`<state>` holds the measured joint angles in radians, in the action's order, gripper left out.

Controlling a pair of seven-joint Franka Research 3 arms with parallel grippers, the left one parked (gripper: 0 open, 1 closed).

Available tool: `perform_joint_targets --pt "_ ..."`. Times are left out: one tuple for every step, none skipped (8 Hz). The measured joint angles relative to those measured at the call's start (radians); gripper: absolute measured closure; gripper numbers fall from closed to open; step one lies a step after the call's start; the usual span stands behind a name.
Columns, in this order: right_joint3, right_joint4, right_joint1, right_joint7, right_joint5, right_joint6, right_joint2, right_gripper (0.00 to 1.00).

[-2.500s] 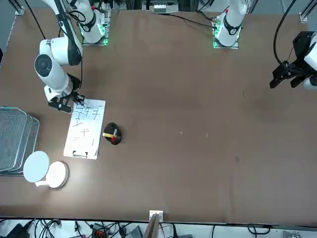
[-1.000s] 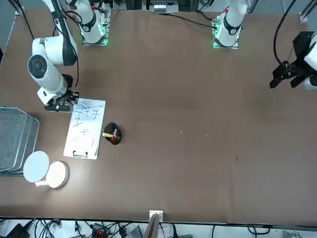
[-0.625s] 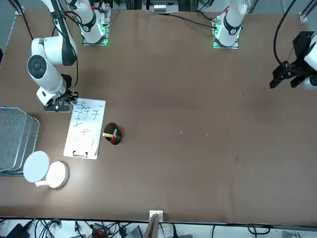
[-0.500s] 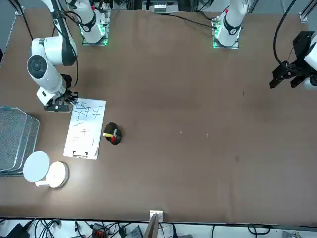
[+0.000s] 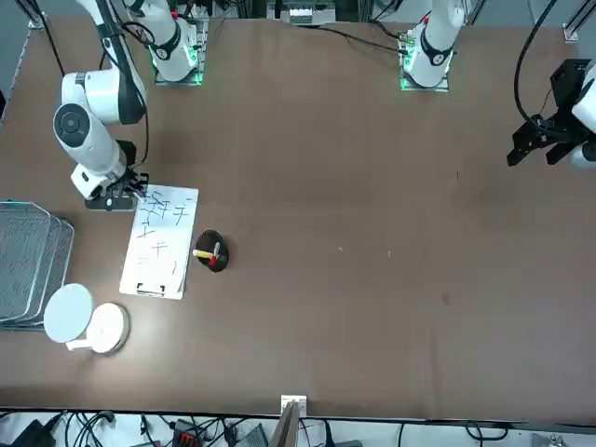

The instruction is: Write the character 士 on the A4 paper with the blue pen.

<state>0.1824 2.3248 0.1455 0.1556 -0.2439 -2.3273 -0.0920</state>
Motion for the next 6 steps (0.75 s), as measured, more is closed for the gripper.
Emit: perform_joint_targets --pt "0.000 0.001 0.000 -0.020 -0.002 -0.004 -0.004 0.79" --pt "0.000 0.001 0.000 -0.058 -0.003 -0.004 -0.005 0.79" --pt "0.000 0.001 0.000 -0.086 -0.003 -0.004 -0.005 0.79" --pt "0.000 0.001 0.000 -0.097 -0.003 -0.004 -0.005 0.79" --pt "0.000 0.001 0.000 -0.106 -0.003 -0.004 -0.005 0.79" --pt "0.000 0.001 0.000 -0.125 -0.003 -0.004 -0.005 0.79"
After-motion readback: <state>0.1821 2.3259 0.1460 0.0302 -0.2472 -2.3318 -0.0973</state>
